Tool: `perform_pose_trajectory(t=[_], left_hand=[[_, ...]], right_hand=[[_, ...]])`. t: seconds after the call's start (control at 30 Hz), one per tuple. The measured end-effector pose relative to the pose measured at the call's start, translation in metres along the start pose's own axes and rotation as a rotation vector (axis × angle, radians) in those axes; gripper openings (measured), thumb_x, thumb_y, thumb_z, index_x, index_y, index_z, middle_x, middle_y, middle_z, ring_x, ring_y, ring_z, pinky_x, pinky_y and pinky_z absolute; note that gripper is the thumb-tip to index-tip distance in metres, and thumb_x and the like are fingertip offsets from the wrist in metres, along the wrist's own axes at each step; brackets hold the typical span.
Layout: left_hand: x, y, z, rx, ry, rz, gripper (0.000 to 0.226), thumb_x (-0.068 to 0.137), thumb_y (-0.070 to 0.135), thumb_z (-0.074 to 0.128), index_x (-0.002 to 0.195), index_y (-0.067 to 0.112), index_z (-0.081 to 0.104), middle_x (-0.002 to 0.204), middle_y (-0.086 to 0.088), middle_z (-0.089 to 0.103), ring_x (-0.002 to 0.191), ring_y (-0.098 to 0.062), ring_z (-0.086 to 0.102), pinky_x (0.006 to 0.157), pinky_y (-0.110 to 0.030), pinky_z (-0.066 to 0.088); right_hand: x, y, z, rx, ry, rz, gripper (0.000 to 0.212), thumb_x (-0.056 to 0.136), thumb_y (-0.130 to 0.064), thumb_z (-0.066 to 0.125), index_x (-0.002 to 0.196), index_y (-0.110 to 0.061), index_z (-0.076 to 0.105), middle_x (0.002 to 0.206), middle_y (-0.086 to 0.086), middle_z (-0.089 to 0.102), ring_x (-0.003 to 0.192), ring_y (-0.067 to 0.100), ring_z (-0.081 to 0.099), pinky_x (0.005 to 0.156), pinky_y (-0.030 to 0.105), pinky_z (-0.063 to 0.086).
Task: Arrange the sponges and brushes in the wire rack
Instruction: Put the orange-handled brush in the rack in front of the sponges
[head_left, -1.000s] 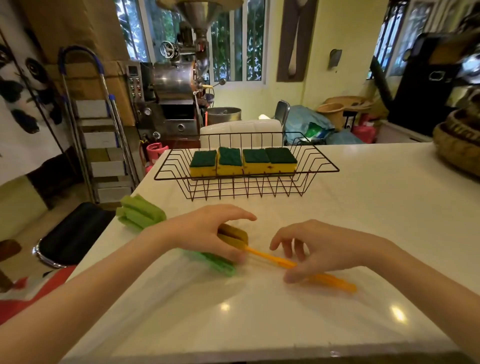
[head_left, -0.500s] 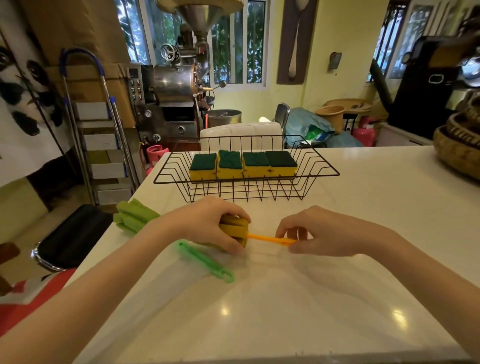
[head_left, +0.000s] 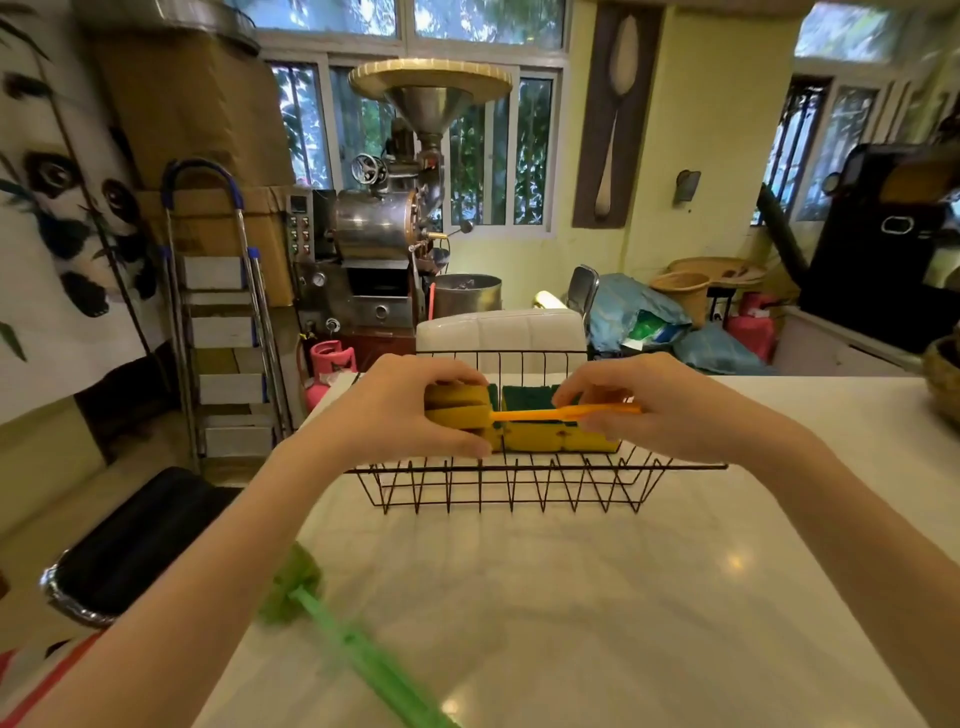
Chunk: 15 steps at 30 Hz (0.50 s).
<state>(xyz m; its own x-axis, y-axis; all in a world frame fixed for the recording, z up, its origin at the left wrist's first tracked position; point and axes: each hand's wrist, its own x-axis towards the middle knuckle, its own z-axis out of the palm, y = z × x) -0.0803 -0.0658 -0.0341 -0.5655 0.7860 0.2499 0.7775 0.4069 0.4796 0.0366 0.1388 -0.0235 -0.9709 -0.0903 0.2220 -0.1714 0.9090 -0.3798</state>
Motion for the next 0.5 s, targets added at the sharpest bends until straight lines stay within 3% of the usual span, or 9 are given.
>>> perform_pose_trajectory(t=[0.1, 0.27, 0.4, 0.5], left_hand=[[0.019, -0.016, -0.001, -0.03, 0.013, -0.024, 0.057, 0.066, 0.034, 0.075, 0.117, 0.032, 0.05, 0.106, 0.01, 0.052, 0.098, -0.01, 0.051, 0.075, -0.015, 0.043], [0.044, -0.038, 0.001, -0.003, 0.003, -0.061, 0.057, 0.069, 0.027, 0.074, 0.119, 0.032, 0.048, 0.106, 0.01, 0.048, 0.099, -0.01, 0.048, 0.072, -0.015, 0.04], [0.053, -0.053, 0.006, -0.007, -0.015, -0.084, 0.052, 0.069, 0.022, 0.074, 0.11, 0.036, 0.045, 0.106, 0.009, 0.051, 0.099, -0.013, 0.05, 0.073, -0.017, 0.042], [0.058, -0.061, 0.015, 0.048, -0.043, -0.111, 0.047, 0.067, 0.024, 0.076, 0.098, 0.031, 0.042, 0.101, 0.009, 0.049, 0.093, -0.014, 0.048, 0.067, -0.017, 0.038]], right_hand=[[0.021, 0.018, 0.003, 0.09, 0.062, 0.036, 0.017, 0.084, -0.018, 0.061, 0.095, -0.031, 0.06, 0.088, -0.007, 0.068, 0.083, 0.01, 0.063, 0.072, 0.02, 0.049], [0.053, 0.044, 0.02, 0.231, 0.13, 0.084, 0.014, 0.078, -0.016, 0.068, 0.08, -0.026, 0.059, 0.083, -0.009, 0.068, 0.082, 0.008, 0.065, 0.074, 0.023, 0.052], [0.07, 0.053, 0.032, 0.203, 0.084, 0.087, 0.015, 0.08, -0.013, 0.065, 0.075, -0.027, 0.065, 0.079, -0.01, 0.067, 0.079, 0.008, 0.062, 0.072, 0.021, 0.049], [0.074, 0.06, 0.043, 0.172, 0.03, 0.109, 0.025, 0.081, -0.009, 0.061, 0.068, -0.03, 0.069, 0.083, 0.0, 0.069, 0.08, 0.016, 0.061, 0.072, 0.023, 0.05]])
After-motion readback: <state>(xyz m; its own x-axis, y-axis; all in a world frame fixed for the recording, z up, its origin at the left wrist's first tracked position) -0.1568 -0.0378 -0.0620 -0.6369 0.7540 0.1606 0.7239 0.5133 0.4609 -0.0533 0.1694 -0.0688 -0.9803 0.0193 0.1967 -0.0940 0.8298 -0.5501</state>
